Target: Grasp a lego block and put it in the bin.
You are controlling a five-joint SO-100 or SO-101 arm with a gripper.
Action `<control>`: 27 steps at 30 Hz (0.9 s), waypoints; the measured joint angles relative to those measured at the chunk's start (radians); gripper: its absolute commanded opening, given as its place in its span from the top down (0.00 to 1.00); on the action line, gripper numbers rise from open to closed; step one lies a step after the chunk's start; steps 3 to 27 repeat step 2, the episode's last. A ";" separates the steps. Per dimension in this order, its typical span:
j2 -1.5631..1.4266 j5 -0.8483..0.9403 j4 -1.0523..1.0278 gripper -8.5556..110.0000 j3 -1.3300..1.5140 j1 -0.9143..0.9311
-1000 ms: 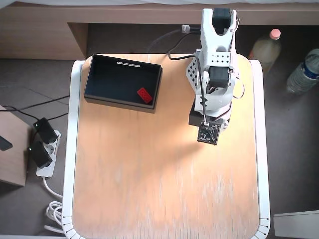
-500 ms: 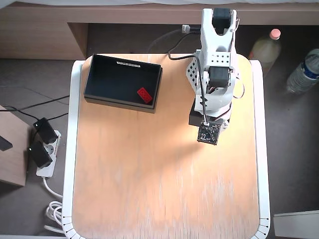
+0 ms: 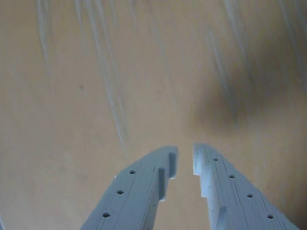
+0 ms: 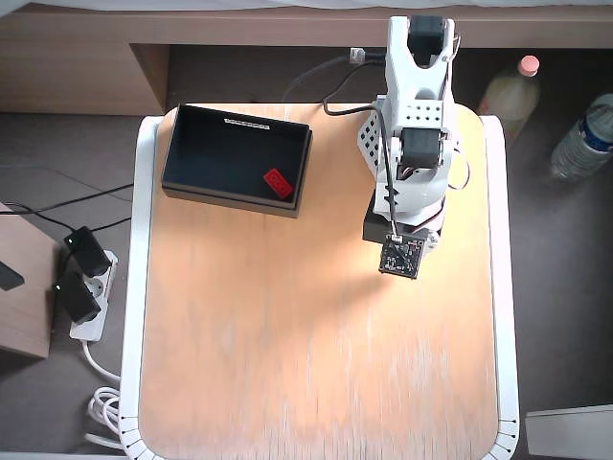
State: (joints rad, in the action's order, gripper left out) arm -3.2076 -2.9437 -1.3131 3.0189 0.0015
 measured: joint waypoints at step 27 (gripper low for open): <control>0.000 0.000 0.000 0.93 0.000 0.000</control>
